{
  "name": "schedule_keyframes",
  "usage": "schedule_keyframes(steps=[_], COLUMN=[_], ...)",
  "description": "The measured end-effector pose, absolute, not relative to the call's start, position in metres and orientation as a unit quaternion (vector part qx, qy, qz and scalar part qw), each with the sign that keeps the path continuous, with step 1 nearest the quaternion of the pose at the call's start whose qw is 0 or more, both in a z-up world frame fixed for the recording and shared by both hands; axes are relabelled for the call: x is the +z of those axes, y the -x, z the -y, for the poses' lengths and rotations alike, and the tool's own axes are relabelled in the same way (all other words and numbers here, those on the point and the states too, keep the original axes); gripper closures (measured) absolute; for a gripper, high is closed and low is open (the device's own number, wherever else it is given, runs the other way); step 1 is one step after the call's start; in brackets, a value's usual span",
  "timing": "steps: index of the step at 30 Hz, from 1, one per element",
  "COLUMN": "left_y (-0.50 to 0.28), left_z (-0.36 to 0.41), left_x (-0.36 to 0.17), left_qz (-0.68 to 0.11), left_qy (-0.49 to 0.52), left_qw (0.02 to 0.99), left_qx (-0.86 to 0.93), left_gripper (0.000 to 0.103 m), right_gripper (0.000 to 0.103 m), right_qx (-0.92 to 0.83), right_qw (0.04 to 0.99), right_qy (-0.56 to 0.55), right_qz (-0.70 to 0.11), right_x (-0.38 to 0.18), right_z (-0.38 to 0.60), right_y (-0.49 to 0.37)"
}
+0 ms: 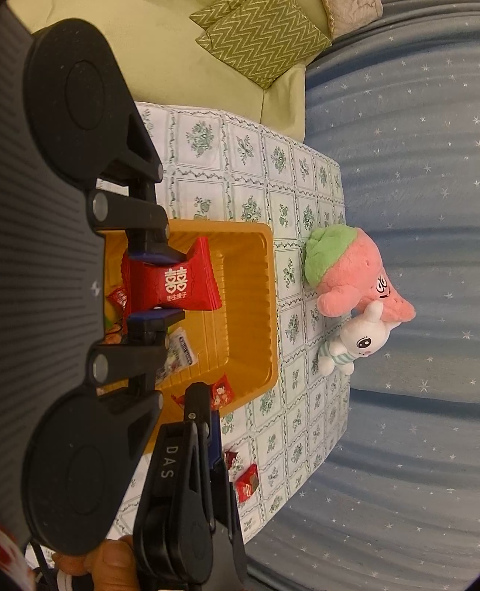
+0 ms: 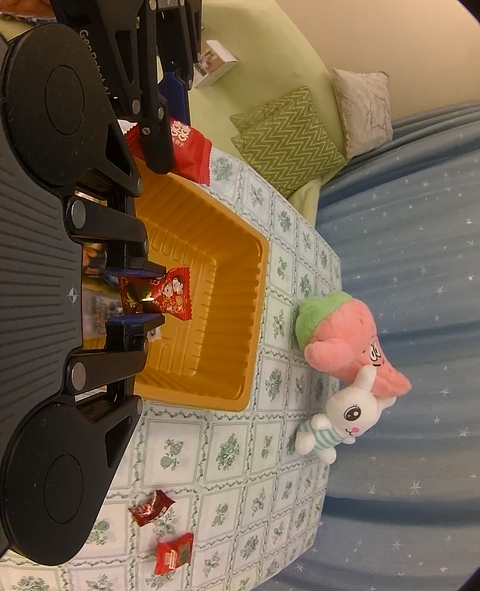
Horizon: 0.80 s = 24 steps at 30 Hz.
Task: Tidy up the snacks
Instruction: 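Lower both held red candies into the tray and open the right tool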
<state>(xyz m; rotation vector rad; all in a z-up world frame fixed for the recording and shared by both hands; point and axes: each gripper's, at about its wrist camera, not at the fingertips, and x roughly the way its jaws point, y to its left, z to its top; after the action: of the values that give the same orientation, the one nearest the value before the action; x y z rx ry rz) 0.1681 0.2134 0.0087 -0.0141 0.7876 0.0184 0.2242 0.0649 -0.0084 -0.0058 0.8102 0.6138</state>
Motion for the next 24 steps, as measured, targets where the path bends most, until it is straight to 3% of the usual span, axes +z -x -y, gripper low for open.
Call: schedule_keyframes(steps=[18,24], left_y=[-0.209,-0.210], left_z=[-0.214,-0.215], left_x=[-0.002,-0.005], left_qz=[-0.396,-0.395], left_qy=[-0.008,-0.006], left_qw=[0.918,0.919], left_qx=[-0.011,-0.007], left_gripper=[0.081,0.070], right_gripper=[0.083,0.083], right_qx=[0.287,0.286], right_qw=[0.873,0.873], right_qy=[0.005,0.005], right_qz=[-0.394,-0.395], right_x=[-0.020,-0.020], right_z=[-0.068,-0.066], right_y=[-0.255,-0.256])
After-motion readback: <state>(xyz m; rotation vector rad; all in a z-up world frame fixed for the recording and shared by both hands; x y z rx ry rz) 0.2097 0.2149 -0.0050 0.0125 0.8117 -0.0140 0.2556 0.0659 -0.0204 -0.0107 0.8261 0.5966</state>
